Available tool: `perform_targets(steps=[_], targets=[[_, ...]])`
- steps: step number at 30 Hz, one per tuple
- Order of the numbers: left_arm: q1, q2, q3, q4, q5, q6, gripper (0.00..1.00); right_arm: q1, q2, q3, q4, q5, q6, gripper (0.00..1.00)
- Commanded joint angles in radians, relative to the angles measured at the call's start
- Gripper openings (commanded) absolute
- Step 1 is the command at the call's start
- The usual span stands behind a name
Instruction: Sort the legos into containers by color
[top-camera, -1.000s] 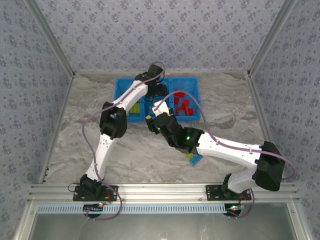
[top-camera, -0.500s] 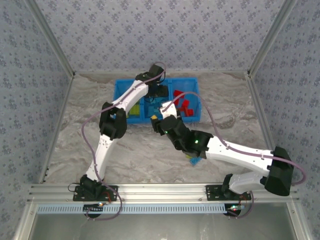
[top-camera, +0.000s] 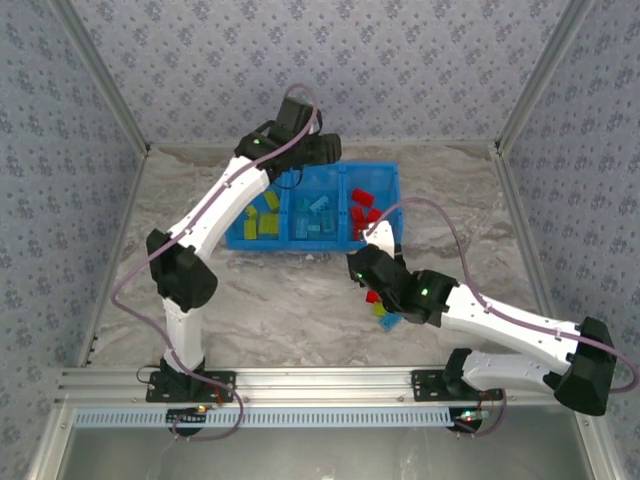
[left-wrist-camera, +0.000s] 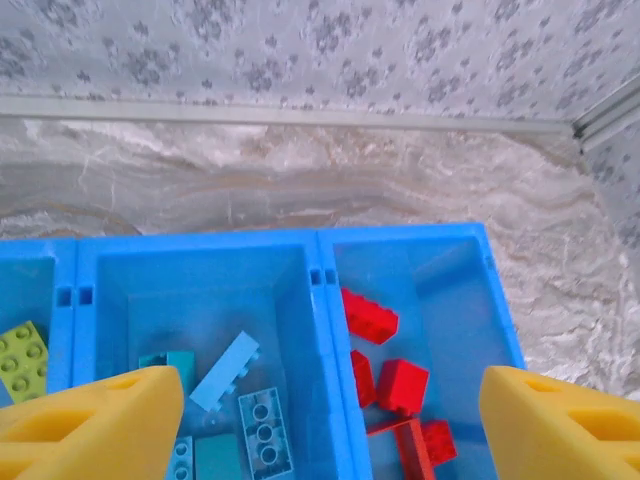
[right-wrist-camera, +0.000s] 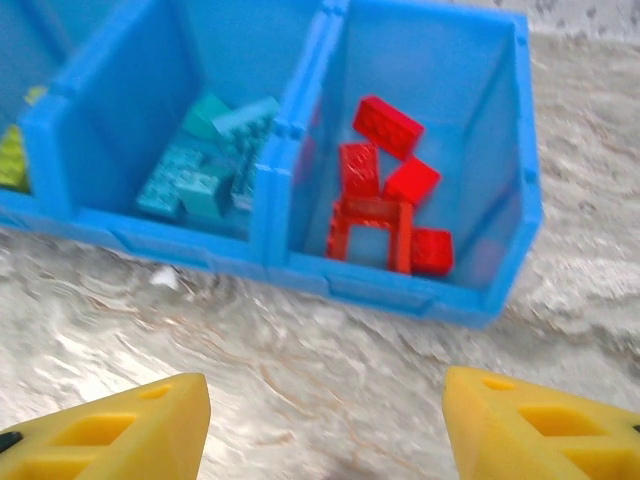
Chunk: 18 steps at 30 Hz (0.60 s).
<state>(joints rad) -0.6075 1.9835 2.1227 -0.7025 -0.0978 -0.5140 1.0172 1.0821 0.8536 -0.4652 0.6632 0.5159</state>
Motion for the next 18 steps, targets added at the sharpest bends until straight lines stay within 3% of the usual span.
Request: perform_targets(steps=[1,4,10,18], targets=[[0.021,0.011,-0.073,0.004,0.001,-0.015,0.71,-0.024,-0.052,-0.008,-0.073,-0.026,0.045,0.65],[0.013,-0.068,-0.154,0.059,0.016,-0.025,0.65,-0.066,-0.087,-0.019,-0.1,-0.057,0.051,0.62],[-0.069,-0.305,-0.317,-0.043,-0.075,-0.026,0.61,-0.18,-0.041,-0.038,-0.176,-0.25,0.032,0.62],[-0.259,-0.696,-0.728,-0.081,-0.036,-0.033,0.61,-0.187,0.11,-0.016,-0.262,-0.348,-0.144,0.77]])
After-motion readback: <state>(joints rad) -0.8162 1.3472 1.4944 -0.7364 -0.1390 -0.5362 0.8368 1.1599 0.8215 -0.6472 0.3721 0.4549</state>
